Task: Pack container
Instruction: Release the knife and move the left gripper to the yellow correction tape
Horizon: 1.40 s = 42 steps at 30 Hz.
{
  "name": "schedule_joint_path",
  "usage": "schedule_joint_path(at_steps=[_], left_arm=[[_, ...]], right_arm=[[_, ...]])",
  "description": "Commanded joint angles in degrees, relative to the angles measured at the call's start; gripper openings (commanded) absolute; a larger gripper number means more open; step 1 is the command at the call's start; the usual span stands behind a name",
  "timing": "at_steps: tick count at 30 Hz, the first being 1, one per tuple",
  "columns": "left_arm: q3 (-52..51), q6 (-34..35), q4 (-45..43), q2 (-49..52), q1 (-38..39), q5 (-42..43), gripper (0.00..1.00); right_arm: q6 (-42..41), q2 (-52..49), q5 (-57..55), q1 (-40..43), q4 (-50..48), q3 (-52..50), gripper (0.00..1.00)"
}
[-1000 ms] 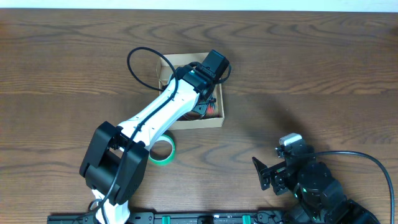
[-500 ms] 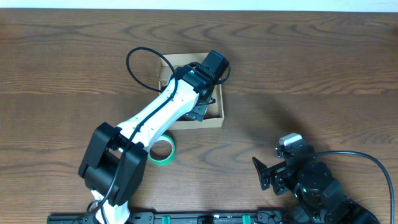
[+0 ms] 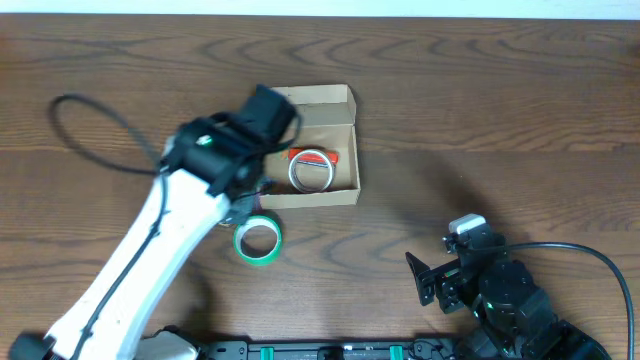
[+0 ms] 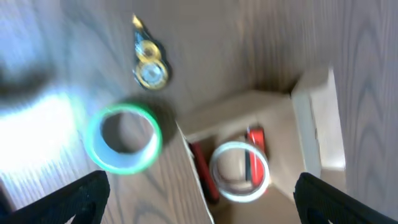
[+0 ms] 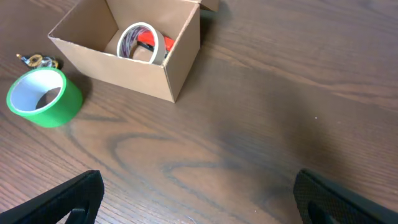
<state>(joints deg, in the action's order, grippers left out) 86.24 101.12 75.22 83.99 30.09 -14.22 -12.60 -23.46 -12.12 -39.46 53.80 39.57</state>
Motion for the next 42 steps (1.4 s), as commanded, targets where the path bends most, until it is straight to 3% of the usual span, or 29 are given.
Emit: schedule_joint_path(at_steps=[1, 8, 15, 19, 27, 42], left_arm=[[-6.4, 3.1, 0.8, -4.1, -2.9, -2.2, 0.96], [-23.1, 17.9, -4.7, -7.5, -3.8, 2.1, 0.96], [-31.2, 18.2, -13.8, -4.1, -9.1, 8.8, 0.96], [-31.5, 15.9, -15.3, -1.0, -13.3, 12.6, 0.96], [-31.5, 2.3, -24.8, 6.3, -19.2, 17.6, 0.95], [-31.5, -2.1, -30.2, 13.2, -20.5, 18.8, 0.97]], right_arm=[[-0.6, 0.3, -0.5, -0.3, 0.0, 0.0, 0.99], [-0.6, 0.3, -0.5, -0.3, 0.0, 0.0, 0.99], [-0.6, 0.3, -0.5, -0.3, 0.0, 0.0, 0.99], [-0.7, 0.3, -0.5, -0.3, 0.0, 0.0, 0.99], [-0.6, 0.3, -0.5, -0.3, 0.0, 0.0, 0.99], [-0.7, 0.3, -0.5, -0.3, 0.0, 0.0, 0.99]])
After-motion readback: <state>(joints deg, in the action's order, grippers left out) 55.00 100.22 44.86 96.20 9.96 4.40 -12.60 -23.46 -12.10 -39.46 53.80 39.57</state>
